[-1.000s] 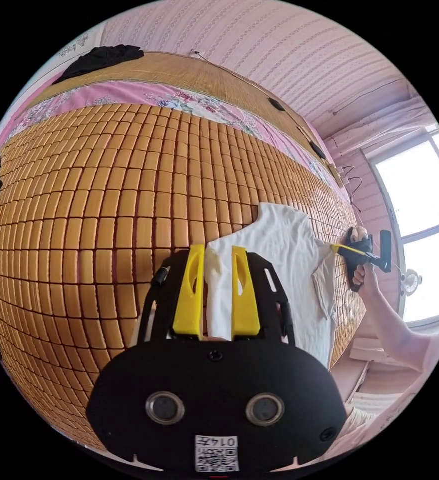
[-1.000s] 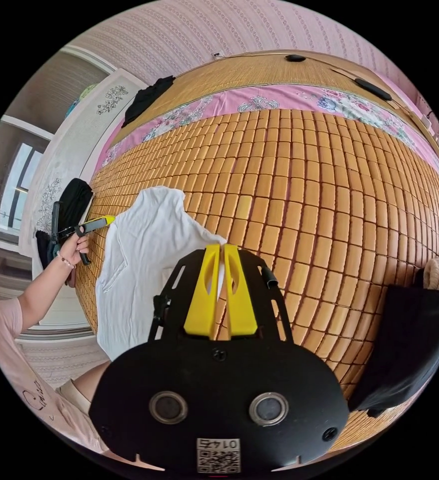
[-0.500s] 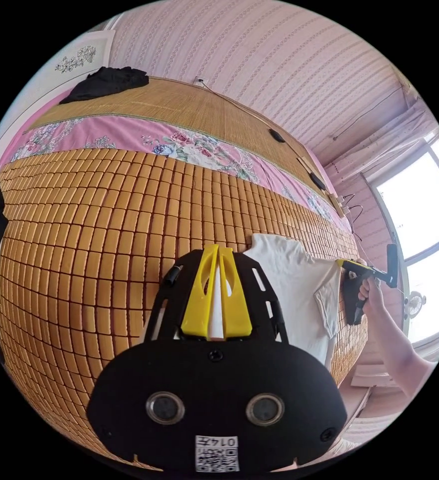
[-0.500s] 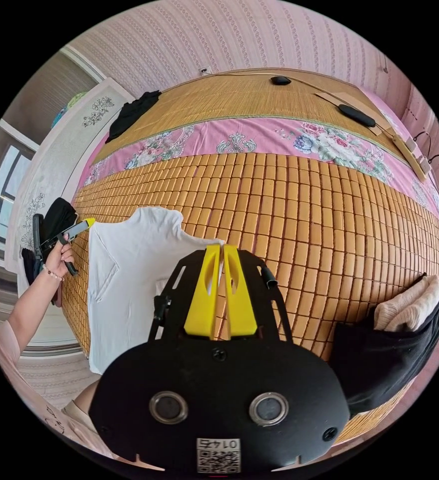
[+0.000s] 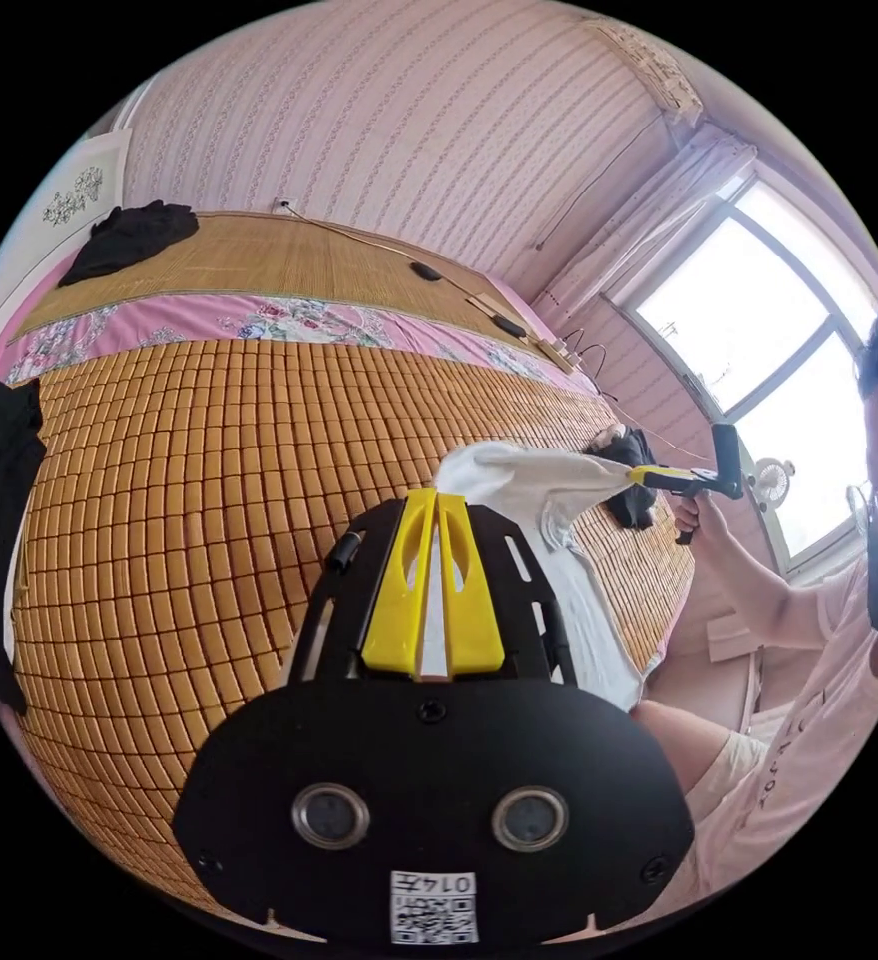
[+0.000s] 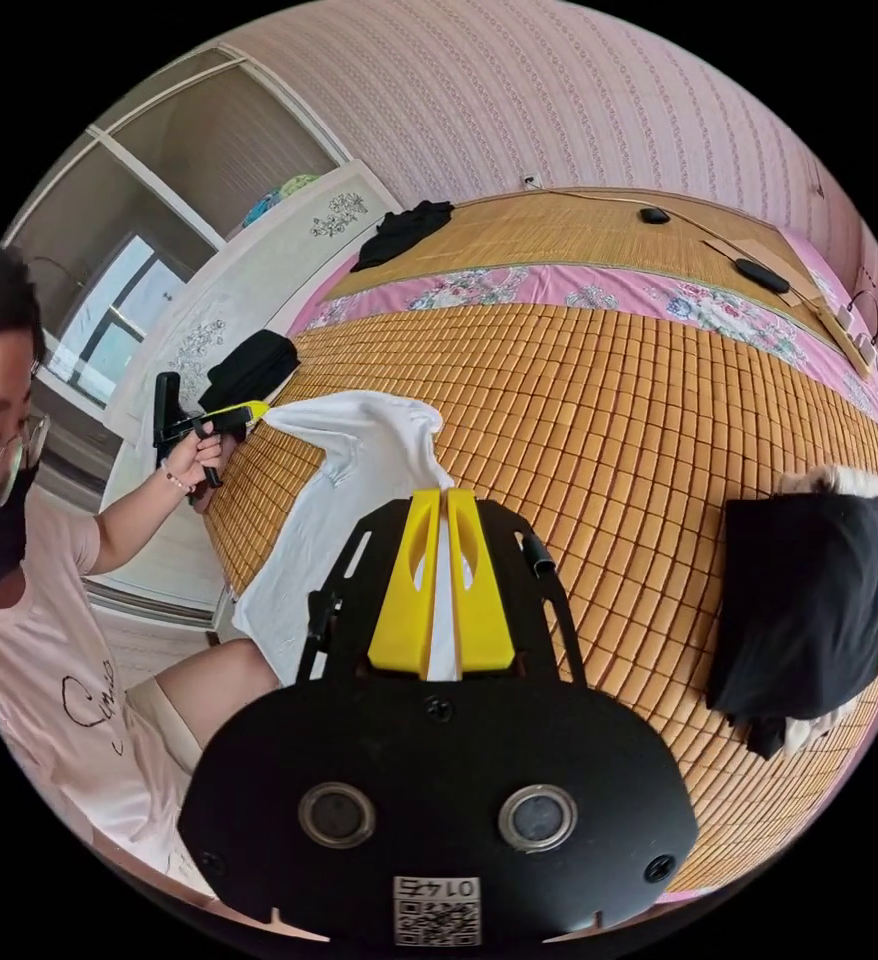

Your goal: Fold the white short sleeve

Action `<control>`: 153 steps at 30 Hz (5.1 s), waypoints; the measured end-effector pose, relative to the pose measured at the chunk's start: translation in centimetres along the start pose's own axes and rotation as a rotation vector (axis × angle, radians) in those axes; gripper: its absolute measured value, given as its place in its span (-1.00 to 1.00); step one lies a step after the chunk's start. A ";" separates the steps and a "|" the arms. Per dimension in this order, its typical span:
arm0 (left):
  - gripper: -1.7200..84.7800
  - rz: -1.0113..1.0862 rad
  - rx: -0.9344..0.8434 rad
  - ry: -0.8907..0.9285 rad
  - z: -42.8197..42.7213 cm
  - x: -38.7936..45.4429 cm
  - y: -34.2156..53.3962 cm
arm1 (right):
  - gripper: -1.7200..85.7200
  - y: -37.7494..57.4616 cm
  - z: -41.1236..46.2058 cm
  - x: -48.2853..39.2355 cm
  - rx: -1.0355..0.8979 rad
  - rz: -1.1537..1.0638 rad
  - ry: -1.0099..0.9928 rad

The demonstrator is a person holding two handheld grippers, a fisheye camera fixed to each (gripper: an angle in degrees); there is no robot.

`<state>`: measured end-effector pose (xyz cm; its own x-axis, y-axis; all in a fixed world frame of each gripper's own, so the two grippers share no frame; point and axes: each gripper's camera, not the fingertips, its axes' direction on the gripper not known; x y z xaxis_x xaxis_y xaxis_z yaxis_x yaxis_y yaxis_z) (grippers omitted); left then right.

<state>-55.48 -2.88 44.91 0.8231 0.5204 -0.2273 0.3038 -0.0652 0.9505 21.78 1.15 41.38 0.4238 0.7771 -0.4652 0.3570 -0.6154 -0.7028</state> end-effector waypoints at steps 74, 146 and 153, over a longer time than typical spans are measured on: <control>-0.78 -0.088 -0.269 -0.150 -5.7 11.5 18.4 | -0.61 25.0 4.6 -10.1 -0.026 0.296 0.061; -0.76 0.545 -0.175 -0.109 1.3 43.5 34.2 | -0.92 13.6 21.0 -25.5 -0.348 -0.009 0.329; -0.54 0.661 -0.221 -0.097 4.7 50.3 33.6 | -0.75 29.6 15.7 -17.7 -0.389 0.365 0.209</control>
<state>-1.67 17.09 64.39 0.8438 0.3525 0.4046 -0.3710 -0.1614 0.9145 11.82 -28.76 20.37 0.7190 0.4867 -0.4963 0.4195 -0.8731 -0.2485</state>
